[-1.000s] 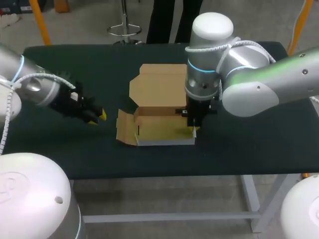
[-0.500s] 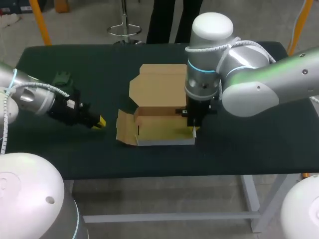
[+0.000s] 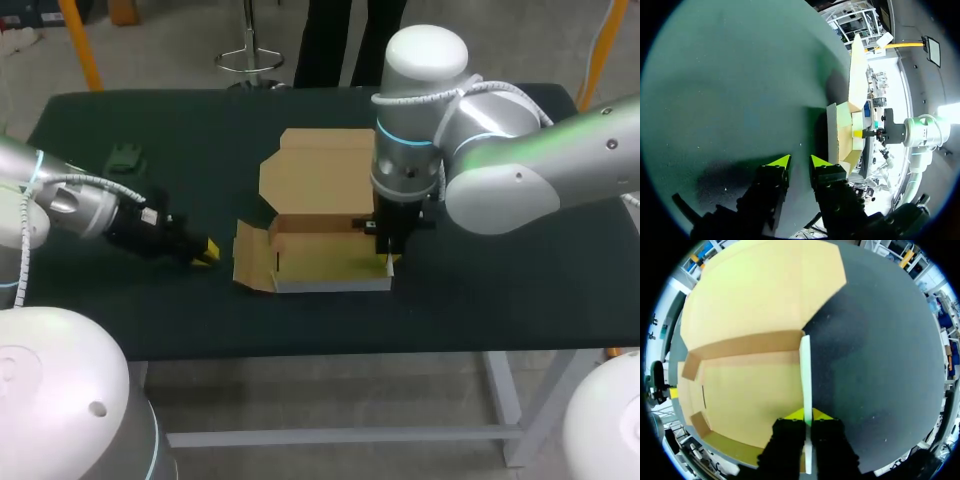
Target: Assemble the packaging by folding the flat box into shape, placing the metal phone stand inside, and closing the box properly
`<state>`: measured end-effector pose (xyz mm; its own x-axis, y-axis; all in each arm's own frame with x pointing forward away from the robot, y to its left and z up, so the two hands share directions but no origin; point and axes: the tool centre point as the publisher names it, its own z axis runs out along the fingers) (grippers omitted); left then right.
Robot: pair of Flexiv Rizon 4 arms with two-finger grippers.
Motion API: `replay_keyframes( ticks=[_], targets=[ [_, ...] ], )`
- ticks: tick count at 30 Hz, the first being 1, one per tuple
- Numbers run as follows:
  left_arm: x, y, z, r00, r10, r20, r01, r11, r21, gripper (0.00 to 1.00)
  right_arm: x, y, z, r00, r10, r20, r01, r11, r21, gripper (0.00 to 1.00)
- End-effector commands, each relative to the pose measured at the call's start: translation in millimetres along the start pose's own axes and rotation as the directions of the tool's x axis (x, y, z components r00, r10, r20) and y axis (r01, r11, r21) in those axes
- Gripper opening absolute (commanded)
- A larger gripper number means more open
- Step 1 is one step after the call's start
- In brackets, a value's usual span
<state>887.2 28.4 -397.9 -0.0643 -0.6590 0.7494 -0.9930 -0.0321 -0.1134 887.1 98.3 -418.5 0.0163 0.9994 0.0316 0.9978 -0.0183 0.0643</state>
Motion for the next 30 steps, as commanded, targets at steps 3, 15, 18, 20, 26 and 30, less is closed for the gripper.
replay_keyframes(
  ticks=[3, 15, 18, 20, 26, 30],
  targets=[
    [1.5, -4.0, 13, 1.000, 0.007, -0.010, -0.007, 1.000, -0.025, 0.25, 1, 0, 0, 1.000, -0.001, 0.002, 0.001, 1.000, 0.003, 0.00],
    [13.8, -3.0, 27, 0.999, 0.020, -0.040, -0.022, 0.998, -0.054, 0.23, 1, 0, 0, 1.000, -0.001, 0.002, 0.001, 1.000, 0.003, 0.00],
    [16.5, -2.7, 30, 0.999, 0.022, -0.045, -0.025, 0.998, -0.059, 0.23, 1, 0, 0, 1.000, -0.001, 0.002, 0.001, 1.000, 0.003, 0.00],
    [18.5, -2.4, 32, 0.999, 0.024, -0.046, -0.027, 0.998, -0.062, 0.23, 1, 0, 0, 1.000, -0.001, 0.002, 0.001, 1.000, 0.003, 0.00],
    [26.0, -2.4, 34, 0.998, 0.031, -0.055, -0.034, 0.997, -0.066, 0.24, 1, 0, 0, 1.000, -0.001, 0.002, 0.001, 1.000, 0.003, 0.00],
    [34.7, -2.0, 32, 0.997, 0.039, -0.072, -0.043, 0.997, -0.063, 0.26, 1, 0, 0, 1.000, -0.001, 0.002, 0.001, 1.000, 0.003, 0.00]
  ],
)
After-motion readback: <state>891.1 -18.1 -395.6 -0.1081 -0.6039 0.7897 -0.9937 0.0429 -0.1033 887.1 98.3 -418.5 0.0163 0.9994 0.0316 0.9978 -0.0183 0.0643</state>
